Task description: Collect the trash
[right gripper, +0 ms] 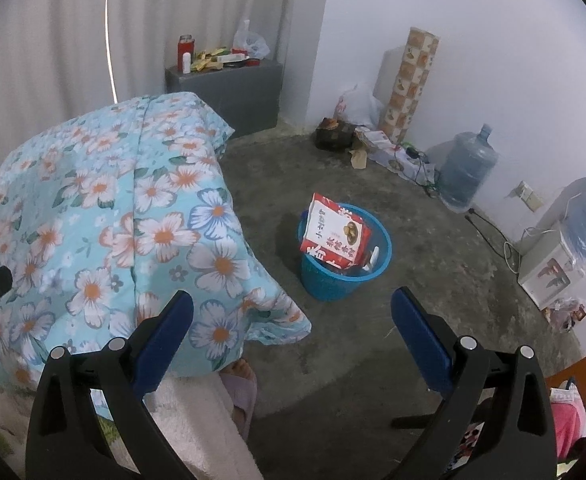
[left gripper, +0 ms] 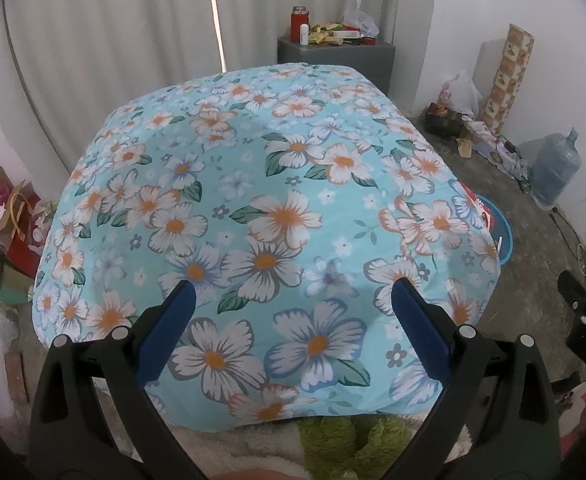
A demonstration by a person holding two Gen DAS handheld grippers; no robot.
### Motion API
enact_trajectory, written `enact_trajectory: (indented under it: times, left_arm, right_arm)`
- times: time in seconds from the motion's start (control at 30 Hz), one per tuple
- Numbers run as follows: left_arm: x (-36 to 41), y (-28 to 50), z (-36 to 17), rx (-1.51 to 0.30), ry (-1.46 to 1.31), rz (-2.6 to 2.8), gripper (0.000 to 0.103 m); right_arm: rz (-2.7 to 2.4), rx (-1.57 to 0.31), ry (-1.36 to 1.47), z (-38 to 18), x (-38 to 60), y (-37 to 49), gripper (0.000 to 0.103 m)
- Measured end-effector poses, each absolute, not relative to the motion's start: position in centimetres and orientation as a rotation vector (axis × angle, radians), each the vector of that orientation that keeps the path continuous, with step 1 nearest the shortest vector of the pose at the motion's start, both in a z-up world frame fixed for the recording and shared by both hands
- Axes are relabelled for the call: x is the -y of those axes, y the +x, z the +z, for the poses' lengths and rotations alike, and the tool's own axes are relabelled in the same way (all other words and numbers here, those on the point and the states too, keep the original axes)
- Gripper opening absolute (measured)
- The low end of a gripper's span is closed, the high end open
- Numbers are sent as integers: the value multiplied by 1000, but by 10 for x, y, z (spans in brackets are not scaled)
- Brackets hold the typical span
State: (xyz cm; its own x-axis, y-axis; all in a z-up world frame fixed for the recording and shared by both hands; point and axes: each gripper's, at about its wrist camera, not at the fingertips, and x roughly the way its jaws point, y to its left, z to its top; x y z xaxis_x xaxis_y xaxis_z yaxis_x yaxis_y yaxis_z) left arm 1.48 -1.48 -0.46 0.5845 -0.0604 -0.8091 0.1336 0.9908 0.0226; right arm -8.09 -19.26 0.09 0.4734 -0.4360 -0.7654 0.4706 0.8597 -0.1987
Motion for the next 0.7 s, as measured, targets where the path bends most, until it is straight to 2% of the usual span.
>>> enact_trajectory:
  times: [0.7]
  left_arm:
    - [3, 17, -9, -952, 73, -76, 94]
  right_arm:
    - [-538, -921, 54, 2, 188, -77, 96]
